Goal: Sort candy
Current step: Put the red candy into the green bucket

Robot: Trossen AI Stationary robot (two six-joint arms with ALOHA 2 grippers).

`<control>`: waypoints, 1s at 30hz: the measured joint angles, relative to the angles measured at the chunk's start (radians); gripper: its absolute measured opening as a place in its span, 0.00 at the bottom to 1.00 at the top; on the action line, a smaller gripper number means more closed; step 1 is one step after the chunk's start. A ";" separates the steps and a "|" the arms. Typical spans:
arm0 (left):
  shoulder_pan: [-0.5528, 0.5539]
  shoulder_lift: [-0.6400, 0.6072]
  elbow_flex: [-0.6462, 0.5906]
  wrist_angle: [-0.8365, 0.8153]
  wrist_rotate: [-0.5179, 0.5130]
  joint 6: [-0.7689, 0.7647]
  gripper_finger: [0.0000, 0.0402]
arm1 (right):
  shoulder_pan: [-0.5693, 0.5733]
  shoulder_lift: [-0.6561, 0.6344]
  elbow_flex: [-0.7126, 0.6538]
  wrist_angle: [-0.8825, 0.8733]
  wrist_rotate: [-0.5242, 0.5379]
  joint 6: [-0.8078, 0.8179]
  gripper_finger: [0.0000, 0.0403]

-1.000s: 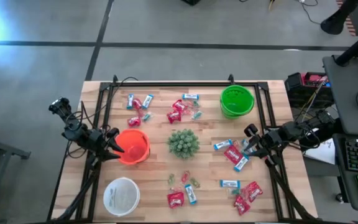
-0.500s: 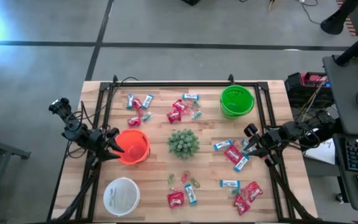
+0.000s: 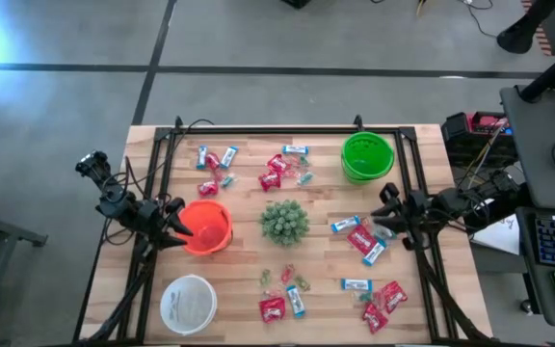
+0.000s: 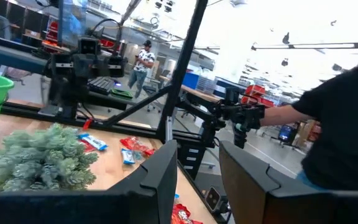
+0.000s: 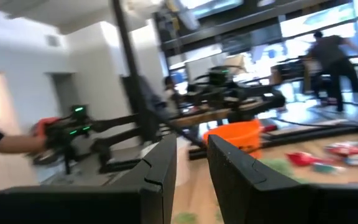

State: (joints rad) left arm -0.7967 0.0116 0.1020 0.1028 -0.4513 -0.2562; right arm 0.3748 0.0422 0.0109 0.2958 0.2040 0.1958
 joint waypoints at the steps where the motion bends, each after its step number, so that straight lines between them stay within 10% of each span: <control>1: 0.000 0.000 0.000 0.000 -0.013 0.000 0.26 | 0.000 0.000 0.000 0.000 0.026 0.012 0.21; 9: 0.000 0.000 0.000 0.009 -0.037 0.171 0.26 | 0.000 0.000 0.000 -0.001 0.197 0.129 0.21; 30: 0.004 0.006 0.000 0.135 -0.143 0.304 0.26 | 0.000 0.000 0.000 0.000 0.217 0.194 0.21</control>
State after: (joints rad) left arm -0.7927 0.0181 0.1024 0.2379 -0.5948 0.0474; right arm 0.3744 0.0425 0.0105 0.2962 0.4213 0.3896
